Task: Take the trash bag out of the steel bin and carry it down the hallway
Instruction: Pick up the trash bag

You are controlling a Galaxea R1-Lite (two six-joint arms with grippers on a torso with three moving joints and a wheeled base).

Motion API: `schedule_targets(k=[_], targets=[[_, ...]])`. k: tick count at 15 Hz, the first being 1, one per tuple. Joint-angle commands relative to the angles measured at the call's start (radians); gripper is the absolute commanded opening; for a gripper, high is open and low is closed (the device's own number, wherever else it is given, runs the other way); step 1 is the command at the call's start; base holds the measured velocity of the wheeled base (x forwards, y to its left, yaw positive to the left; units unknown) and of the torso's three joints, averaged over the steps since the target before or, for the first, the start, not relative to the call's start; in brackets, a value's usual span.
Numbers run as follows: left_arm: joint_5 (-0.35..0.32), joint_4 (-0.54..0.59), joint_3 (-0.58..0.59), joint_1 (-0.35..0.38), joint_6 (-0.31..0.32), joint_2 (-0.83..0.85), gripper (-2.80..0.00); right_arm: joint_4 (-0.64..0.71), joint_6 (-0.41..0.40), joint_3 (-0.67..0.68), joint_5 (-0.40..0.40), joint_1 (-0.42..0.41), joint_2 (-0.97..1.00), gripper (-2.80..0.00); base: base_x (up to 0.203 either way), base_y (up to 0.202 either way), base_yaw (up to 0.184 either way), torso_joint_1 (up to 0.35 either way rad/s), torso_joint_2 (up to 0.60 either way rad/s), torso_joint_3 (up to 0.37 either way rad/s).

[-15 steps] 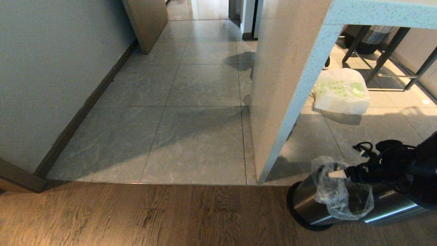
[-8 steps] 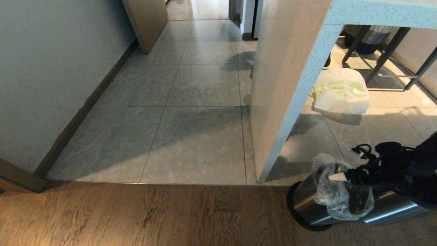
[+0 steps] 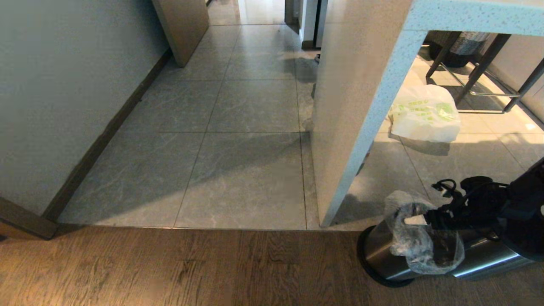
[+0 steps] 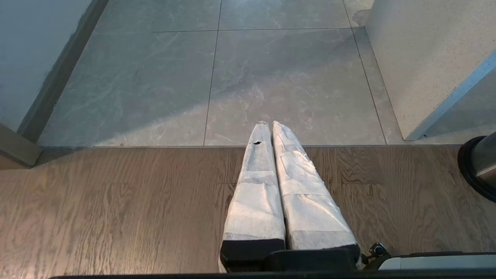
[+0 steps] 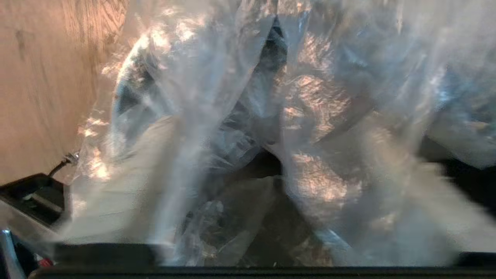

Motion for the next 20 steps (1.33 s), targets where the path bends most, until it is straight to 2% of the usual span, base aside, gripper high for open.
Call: schedule_targets(k=[1, 10, 14, 20], targets=[[0.001, 0.000, 0.001, 0.000, 0.000, 0.001, -2.80, -0.002, -0.004, 0.002, 0.004, 0.007, 0.001, -2.80, 0.000, 0.000, 0.000, 0.000, 0.00, 0.000], [0.001, 0.000, 0.001, 0.000, 0.000, 0.001, -2.80, 0.004, 0.021, 0.024, -0.006, 0.015, -0.043, -2.80, 0.000, 0.000, 0.000, 0.000, 0.00, 0.000], [0.001, 0.000, 0.000, 0.000, 0.000, 0.001, -2.80, 0.016, 0.067, 0.077, -0.005, 0.011, -0.149, -2.80, 0.000, 0.000, 0.000, 0.000, 0.00, 0.000], [0.001, 0.000, 0.001, 0.000, 0.000, 0.001, -2.80, 0.044, 0.077, 0.172, -0.002, -0.004, -0.322, -2.80, 0.000, 0.000, 0.000, 0.000, 0.00, 0.000]])
